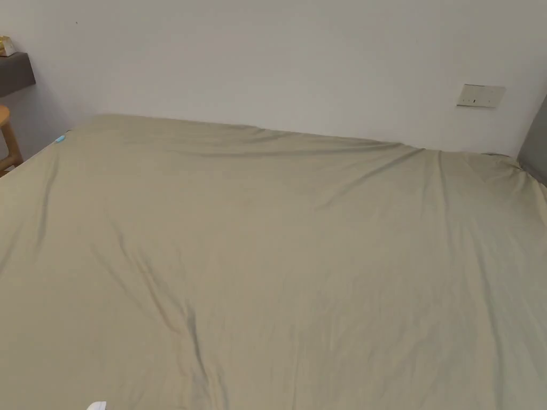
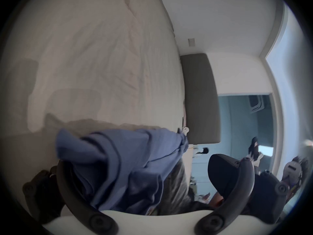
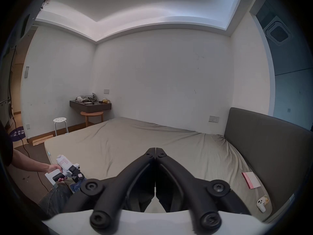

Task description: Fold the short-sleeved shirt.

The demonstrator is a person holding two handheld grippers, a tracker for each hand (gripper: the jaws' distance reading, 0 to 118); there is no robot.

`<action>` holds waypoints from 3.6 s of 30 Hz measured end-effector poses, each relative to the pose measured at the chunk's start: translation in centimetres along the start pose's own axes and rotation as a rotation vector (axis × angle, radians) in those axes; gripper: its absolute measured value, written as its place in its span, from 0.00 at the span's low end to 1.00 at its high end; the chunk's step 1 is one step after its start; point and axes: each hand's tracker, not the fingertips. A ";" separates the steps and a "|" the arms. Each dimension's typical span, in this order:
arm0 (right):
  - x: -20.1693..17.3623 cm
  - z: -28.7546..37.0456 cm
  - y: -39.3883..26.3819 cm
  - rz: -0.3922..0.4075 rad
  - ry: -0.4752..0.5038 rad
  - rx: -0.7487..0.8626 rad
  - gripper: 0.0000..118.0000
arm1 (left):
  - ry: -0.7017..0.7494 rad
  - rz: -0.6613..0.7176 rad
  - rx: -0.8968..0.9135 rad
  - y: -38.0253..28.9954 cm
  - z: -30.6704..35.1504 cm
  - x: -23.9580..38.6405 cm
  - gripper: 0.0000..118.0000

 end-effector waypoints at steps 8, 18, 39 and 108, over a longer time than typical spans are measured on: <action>0.9 -0.3 -1.4 -0.172 -0.036 0.021 0.01 | 0.201 -0.214 -0.035 -1.4 -0.5 3.4 0.73; 3.2 0.0 -2.4 -0.172 -0.082 -0.028 0.01 | 0.516 -0.318 0.056 -1.6 -1.5 6.6 0.08; 4.0 -0.7 -3.9 -0.196 -0.203 -0.081 0.01 | 0.856 -0.363 0.239 -3.0 10.0 16.2 0.08; 5.2 4.9 -6.4 -0.263 -0.240 -0.167 0.01 | 0.343 -0.110 0.283 -2.2 1.1 8.5 0.99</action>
